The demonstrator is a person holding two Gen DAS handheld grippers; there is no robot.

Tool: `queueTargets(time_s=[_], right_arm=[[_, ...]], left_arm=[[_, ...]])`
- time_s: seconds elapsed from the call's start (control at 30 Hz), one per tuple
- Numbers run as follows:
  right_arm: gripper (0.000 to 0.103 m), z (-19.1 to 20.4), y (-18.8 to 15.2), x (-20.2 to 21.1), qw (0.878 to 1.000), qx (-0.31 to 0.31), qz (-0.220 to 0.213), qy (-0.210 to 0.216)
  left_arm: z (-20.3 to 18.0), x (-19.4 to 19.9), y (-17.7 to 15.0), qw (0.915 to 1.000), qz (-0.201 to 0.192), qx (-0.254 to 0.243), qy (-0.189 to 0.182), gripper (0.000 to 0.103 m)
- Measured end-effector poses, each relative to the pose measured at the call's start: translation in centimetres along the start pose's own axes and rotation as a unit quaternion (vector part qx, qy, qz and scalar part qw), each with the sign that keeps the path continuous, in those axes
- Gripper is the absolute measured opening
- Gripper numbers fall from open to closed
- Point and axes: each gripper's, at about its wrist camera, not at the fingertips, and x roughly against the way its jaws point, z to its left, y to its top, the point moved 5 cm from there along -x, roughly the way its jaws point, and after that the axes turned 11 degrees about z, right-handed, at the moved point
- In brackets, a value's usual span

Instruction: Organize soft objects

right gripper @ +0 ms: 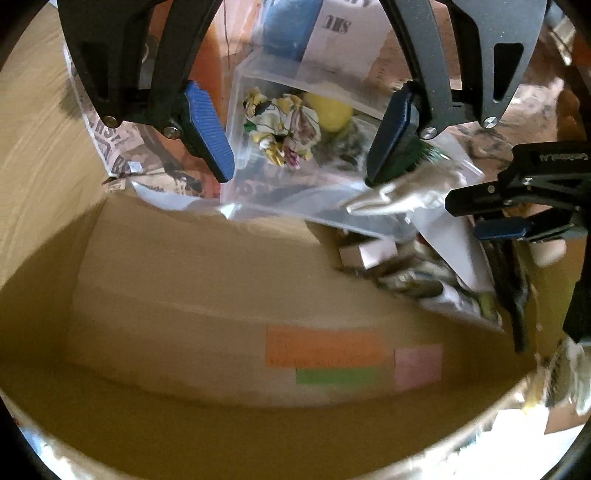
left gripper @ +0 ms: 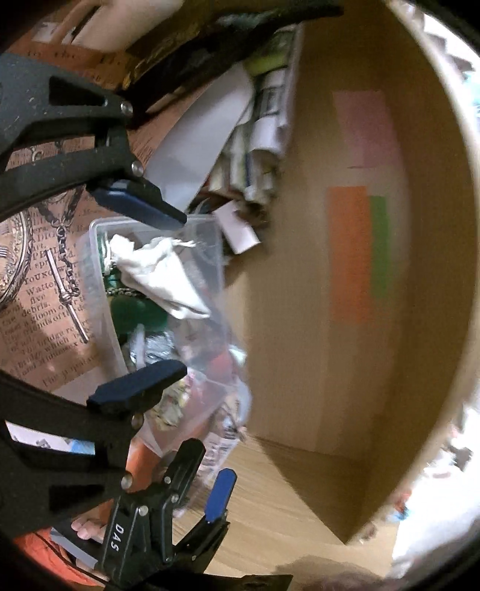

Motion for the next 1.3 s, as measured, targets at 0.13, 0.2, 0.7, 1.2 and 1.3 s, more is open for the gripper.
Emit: queueTargets(time_s=[0.13,0.2,0.7,1.2,1.3], right_arm=[[0.074,0.4,0.6,3.2,0.999,-0.008,-0.037,0.013],[0.08,0.6,0.9,5.0,0.998,-0.01,-0.058,0.018],[0.103,2.7,0.4,12.7,0.989,-0.011,-0.147,0.029],[0.103,3.1,-0.4,13.1,0.989,-0.02,-0.144,0.031],[0.103,3.2,-0.4,13.1,0.989,-0.019,-0.144,0.031]], left_arm=[[-0.5,3.5,0.3,0.9988,-0.047,-0.007,0.008,0.086],[-0.6,4.9,0.4,0.9977,-0.067,-0.006,0.011,0.09],[-2.3,12.1,-0.9,0.9896,-0.143,-0.014,0.012,0.103],[-2.5,12.7,-1.7,0.989,-0.147,-0.014,0.009,0.103],[-2.4,12.7,-1.7,0.9892,-0.146,-0.012,0.01,0.103]])
